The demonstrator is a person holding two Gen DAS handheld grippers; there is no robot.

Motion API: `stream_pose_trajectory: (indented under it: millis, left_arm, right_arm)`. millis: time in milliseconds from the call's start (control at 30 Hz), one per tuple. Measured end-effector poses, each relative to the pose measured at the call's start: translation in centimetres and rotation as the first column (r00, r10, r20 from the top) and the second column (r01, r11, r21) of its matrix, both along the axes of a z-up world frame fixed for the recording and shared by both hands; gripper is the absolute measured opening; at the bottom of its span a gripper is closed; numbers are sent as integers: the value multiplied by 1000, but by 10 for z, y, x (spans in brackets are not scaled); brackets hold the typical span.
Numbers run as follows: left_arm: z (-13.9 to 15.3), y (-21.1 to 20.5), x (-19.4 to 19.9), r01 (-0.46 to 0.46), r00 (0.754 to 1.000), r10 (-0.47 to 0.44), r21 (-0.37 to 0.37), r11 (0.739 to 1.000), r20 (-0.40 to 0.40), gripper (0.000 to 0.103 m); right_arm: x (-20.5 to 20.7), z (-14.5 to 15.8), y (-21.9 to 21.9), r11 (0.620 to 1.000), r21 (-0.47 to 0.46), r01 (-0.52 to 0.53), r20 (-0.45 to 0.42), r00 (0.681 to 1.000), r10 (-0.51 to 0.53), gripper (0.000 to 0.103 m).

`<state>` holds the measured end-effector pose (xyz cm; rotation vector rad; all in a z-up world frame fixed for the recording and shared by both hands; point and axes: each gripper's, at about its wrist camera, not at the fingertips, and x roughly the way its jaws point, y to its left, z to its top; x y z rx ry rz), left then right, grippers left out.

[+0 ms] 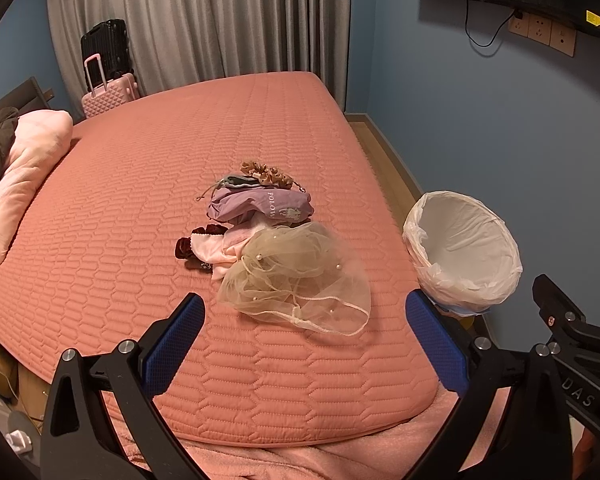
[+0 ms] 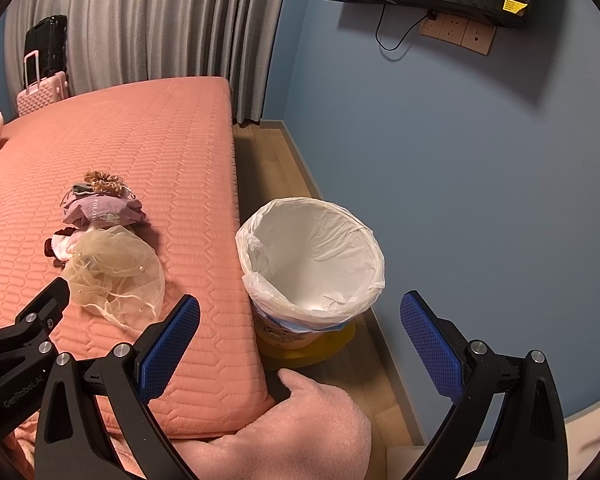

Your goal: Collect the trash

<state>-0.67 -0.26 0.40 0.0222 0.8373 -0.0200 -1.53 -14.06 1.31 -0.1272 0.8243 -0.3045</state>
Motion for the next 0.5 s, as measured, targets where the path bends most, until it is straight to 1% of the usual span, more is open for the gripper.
stream_pose_trajectory:
  millis: [500]
  left_arm:
    - [1,-1,0,1,1000,-1,-2,1000,1,96]
  right_arm:
    - [-2,-1,2,1000,-4,11,5,1000,-11,97]
